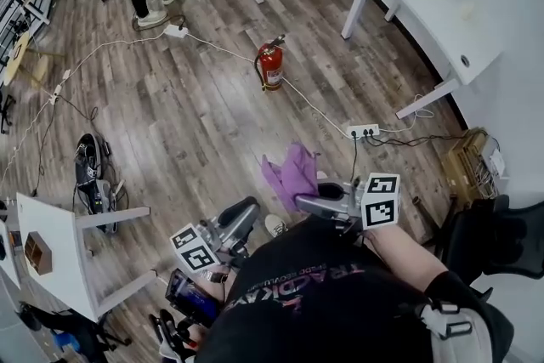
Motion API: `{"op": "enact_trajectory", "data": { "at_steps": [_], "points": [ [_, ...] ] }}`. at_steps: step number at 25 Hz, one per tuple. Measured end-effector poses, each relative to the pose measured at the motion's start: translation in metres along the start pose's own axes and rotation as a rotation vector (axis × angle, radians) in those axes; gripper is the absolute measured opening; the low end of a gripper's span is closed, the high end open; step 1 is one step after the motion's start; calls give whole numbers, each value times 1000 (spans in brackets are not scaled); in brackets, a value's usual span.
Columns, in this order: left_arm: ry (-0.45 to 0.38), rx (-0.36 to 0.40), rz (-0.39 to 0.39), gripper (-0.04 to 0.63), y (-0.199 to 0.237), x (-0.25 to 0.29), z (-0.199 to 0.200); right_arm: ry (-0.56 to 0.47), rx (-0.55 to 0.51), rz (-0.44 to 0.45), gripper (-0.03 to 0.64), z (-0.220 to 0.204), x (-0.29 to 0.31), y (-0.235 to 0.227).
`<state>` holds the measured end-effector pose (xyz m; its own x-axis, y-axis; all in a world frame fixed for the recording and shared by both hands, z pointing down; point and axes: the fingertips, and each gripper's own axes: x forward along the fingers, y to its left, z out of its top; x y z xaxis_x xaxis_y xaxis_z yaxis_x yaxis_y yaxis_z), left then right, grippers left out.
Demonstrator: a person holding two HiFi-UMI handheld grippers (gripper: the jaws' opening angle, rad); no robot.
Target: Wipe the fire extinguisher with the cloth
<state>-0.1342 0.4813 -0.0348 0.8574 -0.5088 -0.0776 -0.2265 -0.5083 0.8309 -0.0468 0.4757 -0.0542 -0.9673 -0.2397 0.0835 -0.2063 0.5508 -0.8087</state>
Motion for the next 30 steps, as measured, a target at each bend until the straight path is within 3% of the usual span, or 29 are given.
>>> {"op": "enact_trajectory", "data": {
  "at_steps": [13, 30],
  "points": [
    [67, -16, -70, 80, -19, -7, -36, -84, 69, -51, 87, -50, -21, 16],
    [52, -17, -63, 80, -21, -18, -37, -40, 28, -72, 84, -63, -14, 23]
  ]
}}
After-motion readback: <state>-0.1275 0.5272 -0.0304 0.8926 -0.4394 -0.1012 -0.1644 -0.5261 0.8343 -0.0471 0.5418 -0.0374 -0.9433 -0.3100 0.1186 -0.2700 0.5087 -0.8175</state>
